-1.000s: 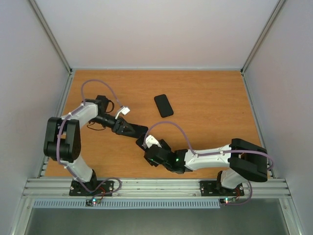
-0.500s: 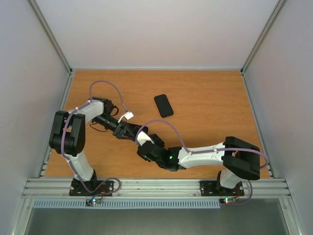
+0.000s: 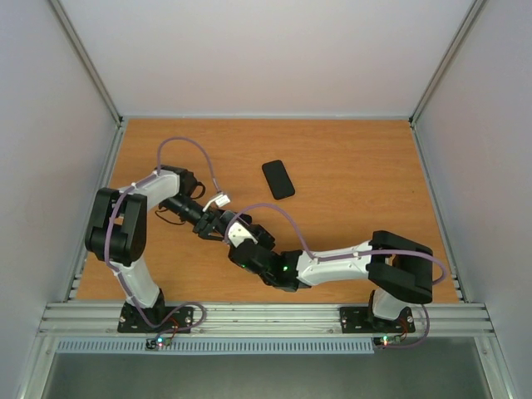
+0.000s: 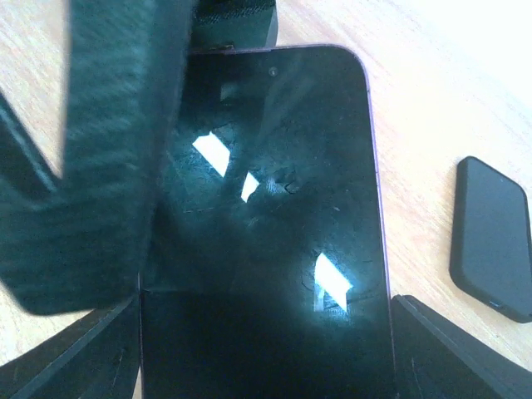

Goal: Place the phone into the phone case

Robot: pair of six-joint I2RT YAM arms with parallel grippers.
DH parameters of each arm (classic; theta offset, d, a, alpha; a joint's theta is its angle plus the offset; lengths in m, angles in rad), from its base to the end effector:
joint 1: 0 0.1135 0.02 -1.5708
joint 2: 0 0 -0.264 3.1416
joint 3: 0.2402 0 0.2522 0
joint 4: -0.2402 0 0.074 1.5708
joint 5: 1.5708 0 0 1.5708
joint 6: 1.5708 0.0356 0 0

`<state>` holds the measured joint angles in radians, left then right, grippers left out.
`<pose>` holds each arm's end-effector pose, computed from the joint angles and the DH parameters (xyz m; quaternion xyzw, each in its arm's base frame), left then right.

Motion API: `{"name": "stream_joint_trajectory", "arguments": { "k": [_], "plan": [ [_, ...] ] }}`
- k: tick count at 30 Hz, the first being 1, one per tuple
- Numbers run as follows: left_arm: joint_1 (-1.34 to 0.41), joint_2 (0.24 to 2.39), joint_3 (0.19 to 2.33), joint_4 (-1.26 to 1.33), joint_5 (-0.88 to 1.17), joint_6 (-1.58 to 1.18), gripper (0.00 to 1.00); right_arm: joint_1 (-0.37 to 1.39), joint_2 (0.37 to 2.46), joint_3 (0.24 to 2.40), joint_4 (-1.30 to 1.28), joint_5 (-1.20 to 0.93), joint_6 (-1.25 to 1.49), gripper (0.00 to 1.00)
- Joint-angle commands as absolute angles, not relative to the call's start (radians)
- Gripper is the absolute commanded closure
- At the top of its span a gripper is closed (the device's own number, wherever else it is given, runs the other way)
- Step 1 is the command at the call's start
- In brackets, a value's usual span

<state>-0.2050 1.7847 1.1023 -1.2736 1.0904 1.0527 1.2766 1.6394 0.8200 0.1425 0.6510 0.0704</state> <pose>0.2579 -0.0859 0.1797 0.4134 0.7371 -0.5313 0.0602 0.1160 0.3085 0.1747 -0.3708 0.7821 0.0300 0.5000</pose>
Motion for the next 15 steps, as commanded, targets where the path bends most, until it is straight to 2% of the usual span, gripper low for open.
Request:
{"name": "stream_joint_trajectory", "arguments": {
  "k": [1,7,12,13,15],
  "plan": [
    [-0.213,1.803,1.113,-1.344,1.105,1.110,0.36,1.282,1.680,0.871,0.265,0.698,0.039,0.84],
    [-0.213,1.828,1.133,-1.392,1.111,1.152,0.71,1.283,1.716,0.873,0.272,0.705,0.046,0.84],
    [-0.215,1.822,1.131,-1.394,1.104,1.174,0.85,1.282,1.706,0.853,0.290,0.722,0.056,0.82],
    [-0.215,1.818,1.129,-1.388,1.102,1.172,0.87,1.282,1.698,0.845,0.298,0.727,0.059,0.80],
    [-0.215,1.806,1.120,-1.356,1.098,1.150,0.91,1.282,1.673,0.822,0.317,0.737,0.069,0.67]
  ]
}}
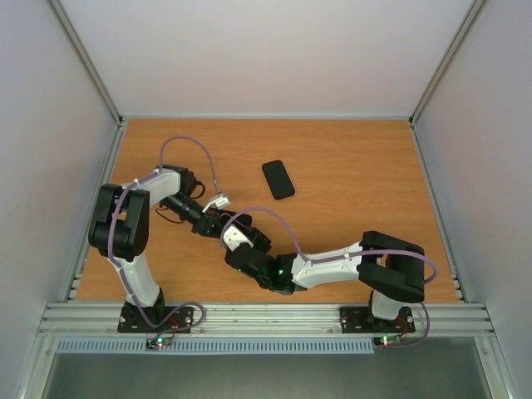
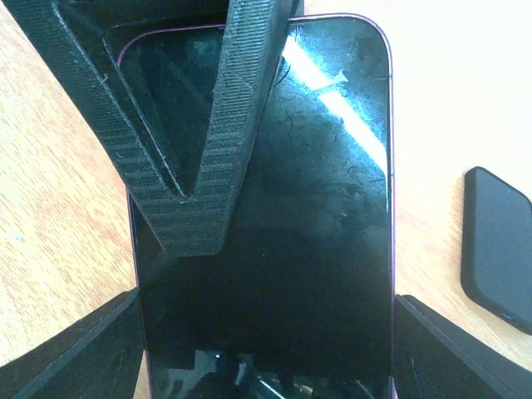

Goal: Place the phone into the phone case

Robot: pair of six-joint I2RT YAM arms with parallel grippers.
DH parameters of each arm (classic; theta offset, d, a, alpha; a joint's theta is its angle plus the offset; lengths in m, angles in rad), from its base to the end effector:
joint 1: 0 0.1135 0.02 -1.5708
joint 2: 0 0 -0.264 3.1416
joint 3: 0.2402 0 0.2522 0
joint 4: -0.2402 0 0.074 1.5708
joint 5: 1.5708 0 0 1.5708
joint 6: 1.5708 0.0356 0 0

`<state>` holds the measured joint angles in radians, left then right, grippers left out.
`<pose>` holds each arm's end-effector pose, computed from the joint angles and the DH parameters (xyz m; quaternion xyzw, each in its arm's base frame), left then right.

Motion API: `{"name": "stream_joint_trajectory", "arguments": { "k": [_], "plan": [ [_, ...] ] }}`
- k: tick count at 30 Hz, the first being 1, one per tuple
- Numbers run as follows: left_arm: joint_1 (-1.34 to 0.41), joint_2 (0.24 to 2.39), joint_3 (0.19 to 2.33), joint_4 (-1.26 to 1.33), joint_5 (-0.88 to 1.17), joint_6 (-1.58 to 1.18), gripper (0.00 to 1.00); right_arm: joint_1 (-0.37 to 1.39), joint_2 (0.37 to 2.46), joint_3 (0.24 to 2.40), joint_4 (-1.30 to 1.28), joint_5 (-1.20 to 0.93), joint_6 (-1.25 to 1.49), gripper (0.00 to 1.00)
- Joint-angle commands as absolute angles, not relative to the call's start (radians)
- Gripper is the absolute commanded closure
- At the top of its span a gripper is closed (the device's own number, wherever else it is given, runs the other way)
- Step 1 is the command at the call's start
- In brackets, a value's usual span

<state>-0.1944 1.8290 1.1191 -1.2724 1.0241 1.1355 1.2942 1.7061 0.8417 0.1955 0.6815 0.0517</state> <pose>0.2642 -0.0830 0.1698 0.4478 0.7333 -0.5083 0.0587 0.1144 0.3209 0.1647 -0.3753 0.7746 0.0208 0.5087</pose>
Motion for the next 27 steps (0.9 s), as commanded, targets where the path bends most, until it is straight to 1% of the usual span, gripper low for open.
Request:
{"name": "stream_joint_trajectory", "arguments": {
  "k": [1,2,3,6,8,9,13,19,21,23,27],
  "plan": [
    [-0.215,1.798,1.116,-1.335,1.093,1.137,0.92,1.282,1.656,0.808,0.331,0.741,0.075,0.57],
    [-0.215,1.790,1.105,-1.310,1.089,1.116,0.93,1.282,1.633,0.789,0.347,0.745,0.082,0.45],
    [-0.215,1.778,1.097,-1.271,1.083,1.085,0.94,1.282,1.608,0.765,0.364,0.746,0.089,0.38],
    [-0.215,1.736,1.061,-1.149,1.063,1.005,0.95,1.282,1.509,0.690,0.422,0.750,0.112,0.23],
    [-0.215,1.701,1.030,-1.070,1.046,0.912,0.95,1.280,1.445,0.636,0.456,0.718,0.138,0.04],
    [-0.215,1.678,1.018,-1.047,1.045,0.895,0.95,1.274,1.417,0.612,0.470,0.682,0.161,0.02],
    [-0.215,1.625,0.988,-0.996,1.060,0.857,0.94,1.245,1.360,0.544,0.493,0.531,0.234,0.02],
    [-0.215,1.508,0.903,-0.872,1.076,0.810,0.92,1.222,1.377,0.515,0.494,0.444,0.356,0.02],
    [-0.215,1.459,0.877,-0.841,1.078,0.794,0.92,1.207,1.363,0.478,0.525,0.447,0.417,0.04],
    [-0.215,1.423,0.857,-0.820,1.077,0.778,0.92,1.182,1.322,0.394,0.624,0.453,0.489,0.08],
    [-0.215,1.407,0.856,-0.843,1.100,0.791,0.92,1.126,1.244,0.194,0.935,0.383,0.573,0.12]
  ]
}}
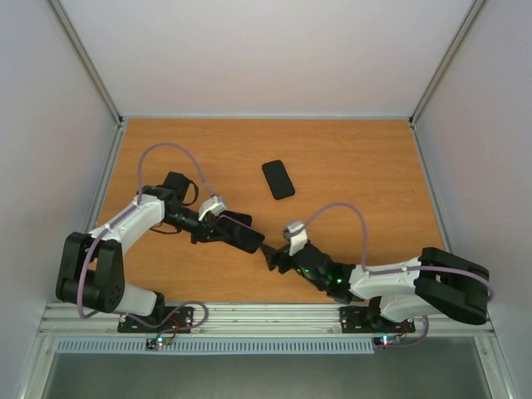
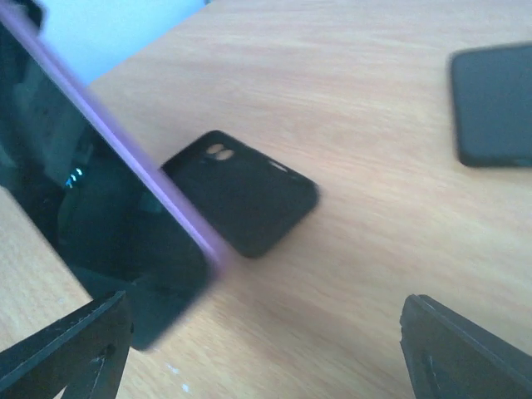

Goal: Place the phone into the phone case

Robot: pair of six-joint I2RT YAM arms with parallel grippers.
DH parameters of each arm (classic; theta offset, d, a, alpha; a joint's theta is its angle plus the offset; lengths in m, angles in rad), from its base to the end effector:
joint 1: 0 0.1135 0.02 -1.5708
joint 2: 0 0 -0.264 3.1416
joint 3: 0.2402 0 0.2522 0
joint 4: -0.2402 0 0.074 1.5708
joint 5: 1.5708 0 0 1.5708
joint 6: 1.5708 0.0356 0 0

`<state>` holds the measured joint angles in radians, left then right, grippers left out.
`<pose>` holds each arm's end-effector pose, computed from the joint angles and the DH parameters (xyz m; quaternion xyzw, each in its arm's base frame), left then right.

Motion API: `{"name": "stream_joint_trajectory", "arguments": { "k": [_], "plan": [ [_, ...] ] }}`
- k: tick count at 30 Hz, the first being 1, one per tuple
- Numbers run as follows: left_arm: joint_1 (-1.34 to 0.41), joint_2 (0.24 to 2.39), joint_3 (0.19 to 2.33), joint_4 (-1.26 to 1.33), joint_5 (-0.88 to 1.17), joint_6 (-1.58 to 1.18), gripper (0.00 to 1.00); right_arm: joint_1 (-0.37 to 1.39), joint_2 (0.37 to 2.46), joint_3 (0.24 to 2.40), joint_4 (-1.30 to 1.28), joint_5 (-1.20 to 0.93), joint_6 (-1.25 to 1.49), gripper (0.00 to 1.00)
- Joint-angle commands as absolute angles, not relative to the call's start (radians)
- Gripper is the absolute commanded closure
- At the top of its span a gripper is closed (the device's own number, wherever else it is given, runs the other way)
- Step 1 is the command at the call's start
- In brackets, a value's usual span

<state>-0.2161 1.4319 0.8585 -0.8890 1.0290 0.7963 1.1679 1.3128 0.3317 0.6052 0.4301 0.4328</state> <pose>0.2198 -0.0795 0.2007 0.4448 0.7473 -0.4574 0.1857 0.1068 0.2128 0.1595 -0.1782 0.7969 0.2715 0.5094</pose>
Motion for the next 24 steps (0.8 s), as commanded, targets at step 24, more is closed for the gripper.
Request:
{"name": "stream_joint_trajectory", "arguments": {
  "k": [24],
  "plan": [
    [-0.215,1.384,0.856,-0.897,1.155,0.868,0.93,0.963,1.887,0.200,1.859,-0.100,0.747,0.29]
  ]
}}
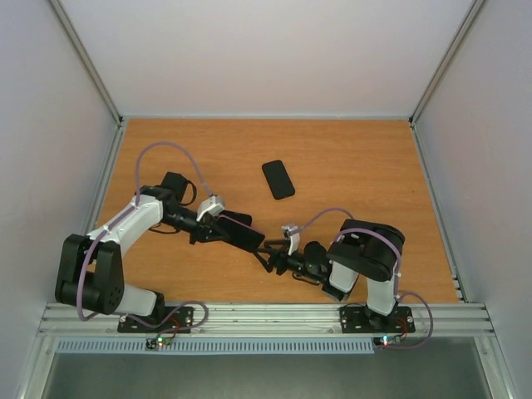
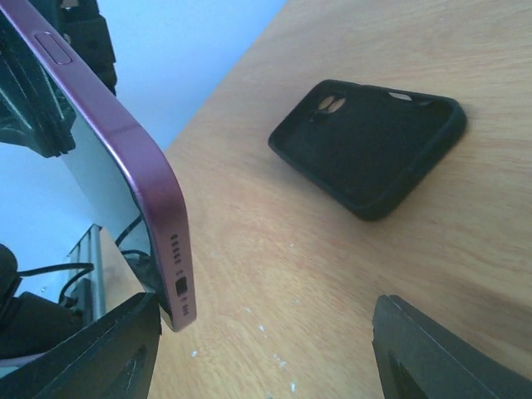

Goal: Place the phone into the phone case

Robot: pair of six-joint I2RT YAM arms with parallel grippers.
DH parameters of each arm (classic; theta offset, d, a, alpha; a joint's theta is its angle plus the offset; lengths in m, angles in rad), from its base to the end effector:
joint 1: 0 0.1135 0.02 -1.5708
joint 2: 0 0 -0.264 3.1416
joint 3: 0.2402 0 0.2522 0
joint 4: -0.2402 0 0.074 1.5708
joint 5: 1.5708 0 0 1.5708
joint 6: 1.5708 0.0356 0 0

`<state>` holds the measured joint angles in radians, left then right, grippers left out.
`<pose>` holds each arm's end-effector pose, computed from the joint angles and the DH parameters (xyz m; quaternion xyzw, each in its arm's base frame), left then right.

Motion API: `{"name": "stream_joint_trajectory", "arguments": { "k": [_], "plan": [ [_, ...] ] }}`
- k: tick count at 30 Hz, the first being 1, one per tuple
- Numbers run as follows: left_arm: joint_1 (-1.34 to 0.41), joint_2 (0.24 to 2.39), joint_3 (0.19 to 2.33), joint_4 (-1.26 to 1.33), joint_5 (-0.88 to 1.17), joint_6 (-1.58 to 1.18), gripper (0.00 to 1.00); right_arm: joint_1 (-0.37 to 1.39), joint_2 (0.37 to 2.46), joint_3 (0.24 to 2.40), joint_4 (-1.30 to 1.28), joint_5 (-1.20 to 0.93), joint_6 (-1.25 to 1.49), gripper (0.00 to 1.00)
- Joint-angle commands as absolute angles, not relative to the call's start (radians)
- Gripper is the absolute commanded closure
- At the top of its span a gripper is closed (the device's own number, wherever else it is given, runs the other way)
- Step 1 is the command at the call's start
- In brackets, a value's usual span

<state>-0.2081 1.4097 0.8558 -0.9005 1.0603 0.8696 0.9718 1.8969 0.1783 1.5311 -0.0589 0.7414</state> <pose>0.2168 -0.0775 0.2055 0.4672 0.7241 -0.4612 0.2114 0.1310 0.1956 0.0920 -0.1071 0.7626 0.4966 0.4005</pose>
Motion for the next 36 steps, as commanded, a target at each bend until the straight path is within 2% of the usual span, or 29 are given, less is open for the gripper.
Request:
{"name": "stream_joint_trajectory", "arguments": {
  "k": [1,12,16,18,20,24,30,36],
  "plan": [
    [-0.215,1.385,0.857,-0.897,1.154,0.868,0.93,0.962,1.877,0.203,1.858,-0.105,0.740,0.29],
    [-0.215,1.391,0.864,-0.927,1.169,0.896,0.93,0.962,1.868,0.291,1.859,-0.140,0.680,0.28],
    [-0.214,1.386,0.864,-0.928,1.175,0.897,0.93,0.962,1.863,0.321,1.859,-0.129,0.657,0.30],
    [-0.215,1.377,0.860,-0.921,1.180,0.894,0.93,0.962,1.857,0.331,1.859,-0.134,0.649,0.34],
    [-0.210,1.359,0.848,-0.882,1.189,0.867,0.93,0.962,1.855,0.338,1.860,-0.141,0.649,0.38],
    [-0.172,1.286,0.769,-0.671,1.227,0.687,0.93,0.968,1.829,0.325,1.861,-0.126,0.631,0.39],
    [-0.126,1.249,0.716,-0.542,1.316,0.568,0.93,0.969,1.780,0.331,1.861,-0.144,0.598,0.40],
    [-0.101,1.328,0.762,-0.666,1.415,0.634,0.94,0.969,1.781,0.379,1.859,-0.191,0.590,0.43]
  ]
}}
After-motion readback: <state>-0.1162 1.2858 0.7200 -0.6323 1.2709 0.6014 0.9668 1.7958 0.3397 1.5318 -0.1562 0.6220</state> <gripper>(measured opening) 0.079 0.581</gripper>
